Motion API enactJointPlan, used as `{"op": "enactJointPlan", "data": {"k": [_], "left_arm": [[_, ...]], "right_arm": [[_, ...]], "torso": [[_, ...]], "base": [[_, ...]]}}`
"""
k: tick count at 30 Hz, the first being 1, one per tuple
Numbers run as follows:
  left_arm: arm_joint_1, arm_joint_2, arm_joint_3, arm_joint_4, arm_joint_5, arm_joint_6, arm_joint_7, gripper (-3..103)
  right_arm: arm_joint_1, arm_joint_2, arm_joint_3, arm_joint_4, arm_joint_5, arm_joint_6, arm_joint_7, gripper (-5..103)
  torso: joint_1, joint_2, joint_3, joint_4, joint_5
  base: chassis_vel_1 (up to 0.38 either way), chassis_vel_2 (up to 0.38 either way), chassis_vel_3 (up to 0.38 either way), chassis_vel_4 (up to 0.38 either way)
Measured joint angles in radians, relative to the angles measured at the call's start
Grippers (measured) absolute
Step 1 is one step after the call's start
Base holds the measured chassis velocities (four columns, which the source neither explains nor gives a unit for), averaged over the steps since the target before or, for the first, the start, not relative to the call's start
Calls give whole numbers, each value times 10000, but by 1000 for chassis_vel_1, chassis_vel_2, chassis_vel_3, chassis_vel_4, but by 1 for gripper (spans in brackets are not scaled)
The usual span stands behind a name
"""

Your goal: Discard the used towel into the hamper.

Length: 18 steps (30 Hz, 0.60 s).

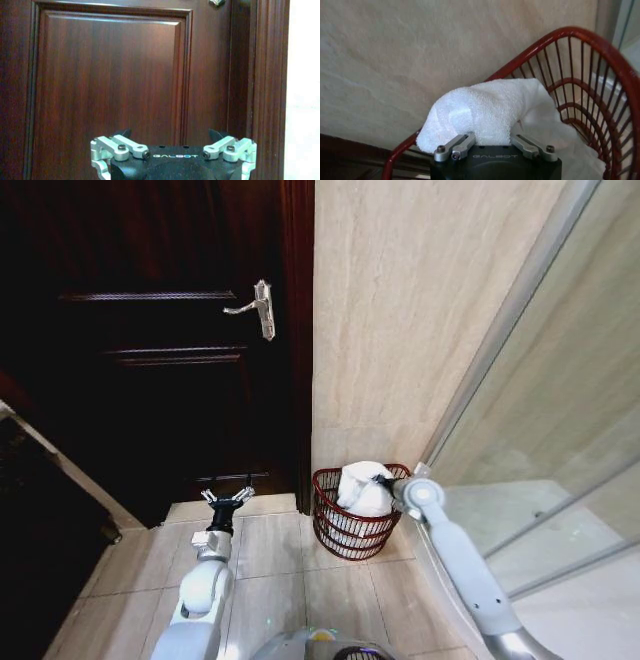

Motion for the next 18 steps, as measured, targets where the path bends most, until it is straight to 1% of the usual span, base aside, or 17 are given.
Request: {"op": "enactJointPlan", "data": {"k": [2, 4, 5, 6, 7, 8, 9, 10, 11, 12, 13, 14, 15, 18], "left_arm": [[-23, 11, -10, 8, -3, -36, 0, 100], [-78, 24, -24, 7, -4, -66, 2, 100], [-75, 19, -24, -18, -4, -36, 5, 100], [-62, 9, -22, -79, -3, 25, 19, 100], [-62, 9, -22, -79, -3, 25, 19, 100], [-12, 1, -5, -196, -3, 174, 51, 100], [16, -1, 14, -245, -4, 240, 74, 100], [39, -3, 33, -296, -10, 314, 126, 100], [39, -3, 33, -296, -10, 314, 126, 100], [82, -4, 63, -392, -26, 498, 197, 100], [103, -4, 93, -453, -48, 611, 217, 100], [131, -4, 149, -571, -111, 810, 256, 100], [131, -4, 149, -571, -111, 810, 256, 100], [128, 5, 210, -719, -174, 1034, 346, 100]], "right_arm": [[15, 53, -47, -114, -116, 12, -31, 12], [-1, 230, -149, -428, -713, 57, -176, 12], [-34, 265, -144, -455, -882, 51, -263, 9], [-125, 294, -120, -463, -1121, 14, -451, 12], [-125, 294, -120, -463, -1121, 14, -451, 12], [-274, 282, -60, -436, -1305, -84, -690, 16], [-338, 276, 1, -394, -1257, -136, -760, 16], [-414, 271, 140, -328, -1062, -295, -812, 27], [-414, 271, 140, -328, -1062, -295, -812, 27], [-515, 270, 409, -229, -733, -643, -911, 33], [-566, 261, 532, -166, -588, -800, -958, 33], [-639, 227, 640, -57, -452, -930, -980, 38], [-639, 227, 640, -57, -452, -930, -980, 38], [-788, 136, 671, 132, -341, -913, -853, 54]], "torso": [[0, 0, 0, -1, 0], [0, 0, 1, -3, 2], [0, 0, 1, -2, 1], [0, 0, 1, -3, 0], [0, 0, 1, -3, 0], [0, 0, 1, -4, 3], [1, 0, 2, -3, 3], [0, 1, 1, -4, 1], [0, 1, 1, -4, 1], [0, 2, 1, -3, 1], [0, 2, 1, -4, 2], [0, 3, 1, -5, 1], [0, 3, 1, -5, 1], [0, 3, 1, -2, 2]], "base": [[0, 0, 0, 0], [0, 0, 0, 0], [0, 0, 0, 0], [0, 0, 0, 0], [0, 0, 0, 0], [0, 0, 0, 0], [0, 0, 0, 0], [0, 0, 0, 0], [0, 0, 0, 0], [0, 0, 0, 0], [0, 0, 0, 0], [0, 0, 0, 0], [0, 0, 0, 0], [0, 0, 0, 0]]}}
